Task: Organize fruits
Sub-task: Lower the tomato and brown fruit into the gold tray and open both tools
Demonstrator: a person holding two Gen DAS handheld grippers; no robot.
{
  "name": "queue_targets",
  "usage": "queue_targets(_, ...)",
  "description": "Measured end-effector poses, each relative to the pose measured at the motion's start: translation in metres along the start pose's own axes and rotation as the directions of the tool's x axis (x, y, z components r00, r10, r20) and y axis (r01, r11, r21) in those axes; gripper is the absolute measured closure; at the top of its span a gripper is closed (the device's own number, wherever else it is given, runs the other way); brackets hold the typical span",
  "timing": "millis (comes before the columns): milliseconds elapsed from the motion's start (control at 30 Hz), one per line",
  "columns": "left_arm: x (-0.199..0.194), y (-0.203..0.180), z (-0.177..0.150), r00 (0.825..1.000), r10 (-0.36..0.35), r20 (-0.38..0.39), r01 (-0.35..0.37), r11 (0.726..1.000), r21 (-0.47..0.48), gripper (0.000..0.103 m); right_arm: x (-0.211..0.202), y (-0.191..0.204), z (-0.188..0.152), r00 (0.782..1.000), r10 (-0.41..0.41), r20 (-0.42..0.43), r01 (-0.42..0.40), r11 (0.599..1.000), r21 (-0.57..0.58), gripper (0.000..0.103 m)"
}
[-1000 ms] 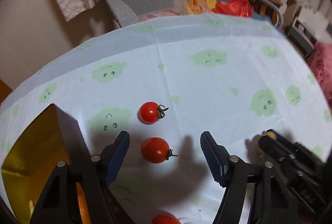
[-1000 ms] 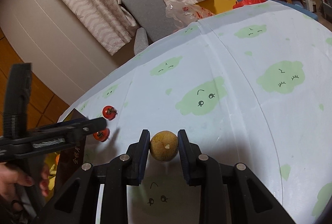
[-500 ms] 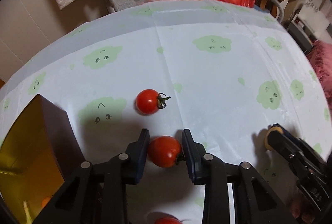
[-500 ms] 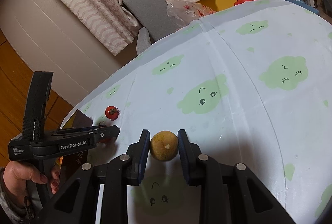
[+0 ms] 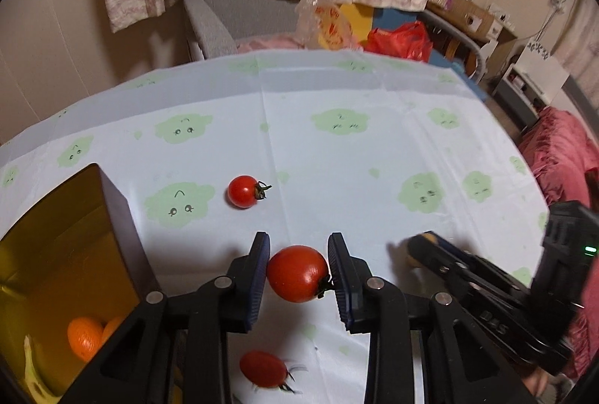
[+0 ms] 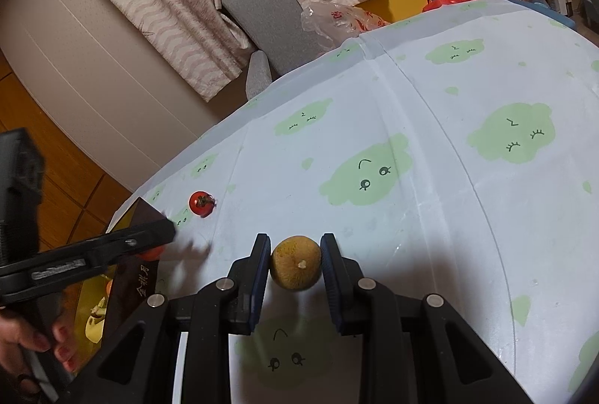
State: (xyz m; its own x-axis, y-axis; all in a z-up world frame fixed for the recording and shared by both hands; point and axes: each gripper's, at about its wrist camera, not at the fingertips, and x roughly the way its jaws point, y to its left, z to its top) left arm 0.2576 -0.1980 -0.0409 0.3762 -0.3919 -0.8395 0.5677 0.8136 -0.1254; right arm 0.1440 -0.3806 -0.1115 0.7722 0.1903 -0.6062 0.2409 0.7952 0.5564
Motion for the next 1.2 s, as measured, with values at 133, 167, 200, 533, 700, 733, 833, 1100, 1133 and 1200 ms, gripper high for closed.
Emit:
queue_targets(133, -0.018, 0.002, -0.004, 0.999, -0.010, 0.048, 0.012, 0.999, -0.032, 0.071, -0.003, -0.001, -0.001, 1.000, -0.011, 0.012, 0.011, 1.000, 0.005, 0.075)
queue_targets(167, -0.023, 0.004, -0.007, 0.998, -0.012, 0.062, 0.015, 0.999, -0.045, 0.071, -0.004, -0.002, -0.001, 1.000, -0.012, 0.016, 0.012, 1.000, 0.008, 0.075)
queue_targets(200, -0.028, 0.005, -0.010, 0.998, -0.014, 0.068, 0.018, 0.998, -0.054, 0.071, -0.005, -0.003, -0.001, 1.000, -0.013, 0.023, 0.013, 1.000, 0.011, 0.075)
queue_targets(533, -0.082, 0.044, -0.061, 0.987, 0.019, 0.160, 0.010, 0.983, -0.183, 0.071, -0.025, 0.002, -0.007, 0.995, -0.031, 0.091, 0.032, 0.999, -0.005, 0.075)
queue_targets(700, -0.109, 0.066, -0.091, 0.979, 0.058, 0.196, -0.016, 0.977, -0.213, 0.071, -0.028, 0.011, -0.019, 0.997, -0.053, 0.049, 0.055, 0.997, -0.047, 0.075)
queue_targets(733, -0.116, 0.073, -0.098, 0.977, 0.071, 0.203, -0.024, 0.974, -0.225, 0.071, -0.029, 0.015, -0.023, 0.998, -0.055, 0.043, 0.058, 0.996, -0.064, 0.075)
queue_targets(833, -0.126, 0.092, -0.114, 0.973, 0.103, 0.208, -0.047, 0.965, -0.257, 0.071, -0.035, 0.031, -0.037, 0.999, -0.038, 0.024, 0.040, 0.993, -0.110, 0.075)
queue_targets(1100, -0.135, 0.128, -0.157, 0.972, 0.144, 0.187, -0.076, 0.941, -0.330, 0.071, -0.057, 0.090, -0.055, 0.998, 0.067, 0.016, -0.063, 0.978, -0.198, 0.075)
queue_targets(1133, -0.135, 0.128, -0.162, 0.972, 0.147, 0.184, -0.078, 0.939, -0.336, 0.071, -0.059, 0.098, -0.057, 0.996, 0.084, 0.013, -0.079, 0.975, -0.209, 0.075)
queue_targets(1200, -0.135, 0.135, -0.172, 0.974, 0.148, 0.174, -0.078, 0.932, -0.355, 0.071, -0.062, 0.117, -0.062, 0.993, 0.115, 0.001, -0.111, 0.964, -0.242, 0.075)
